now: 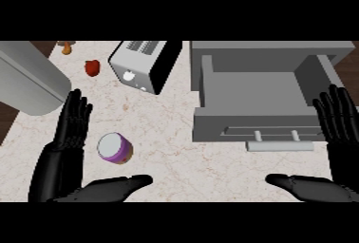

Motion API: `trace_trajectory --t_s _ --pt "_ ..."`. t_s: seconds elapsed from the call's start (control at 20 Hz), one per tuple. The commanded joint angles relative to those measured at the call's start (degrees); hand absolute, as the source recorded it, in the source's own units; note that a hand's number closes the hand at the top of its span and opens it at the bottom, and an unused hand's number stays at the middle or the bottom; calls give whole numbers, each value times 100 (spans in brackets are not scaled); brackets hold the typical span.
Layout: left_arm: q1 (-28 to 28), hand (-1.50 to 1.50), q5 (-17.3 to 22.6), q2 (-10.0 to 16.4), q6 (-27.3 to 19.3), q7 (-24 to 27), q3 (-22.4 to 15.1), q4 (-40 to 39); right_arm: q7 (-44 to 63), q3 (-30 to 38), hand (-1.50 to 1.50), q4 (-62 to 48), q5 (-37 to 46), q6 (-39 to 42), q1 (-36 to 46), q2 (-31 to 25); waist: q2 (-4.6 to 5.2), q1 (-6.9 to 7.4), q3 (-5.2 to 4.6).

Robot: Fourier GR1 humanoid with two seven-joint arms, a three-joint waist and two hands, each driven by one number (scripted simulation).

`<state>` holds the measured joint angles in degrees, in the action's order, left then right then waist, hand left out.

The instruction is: Pick up the can, place it into the drawer and close the drawer

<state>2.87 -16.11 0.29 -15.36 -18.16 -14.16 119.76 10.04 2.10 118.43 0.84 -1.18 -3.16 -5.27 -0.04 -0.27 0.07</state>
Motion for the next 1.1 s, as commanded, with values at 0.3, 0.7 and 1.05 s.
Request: trace_trajectory --t_s 0.3,0.7,1.05 --pt "-282 -150 -632 -29 -676 -1376 -566 369 -97 364 -150 20 -267 283 -576 -72 -1 15 -5" --pt "14 -150 -355 -28 -806 -1086 -445 132 -388 583 -150 240 -538 679 -1057 -64 0 10 -7" --pt "437 -150 -19 6 -875 26 -199 -480 -495 921 -150 29 -741 903 -1064 -151 1 16 -8"
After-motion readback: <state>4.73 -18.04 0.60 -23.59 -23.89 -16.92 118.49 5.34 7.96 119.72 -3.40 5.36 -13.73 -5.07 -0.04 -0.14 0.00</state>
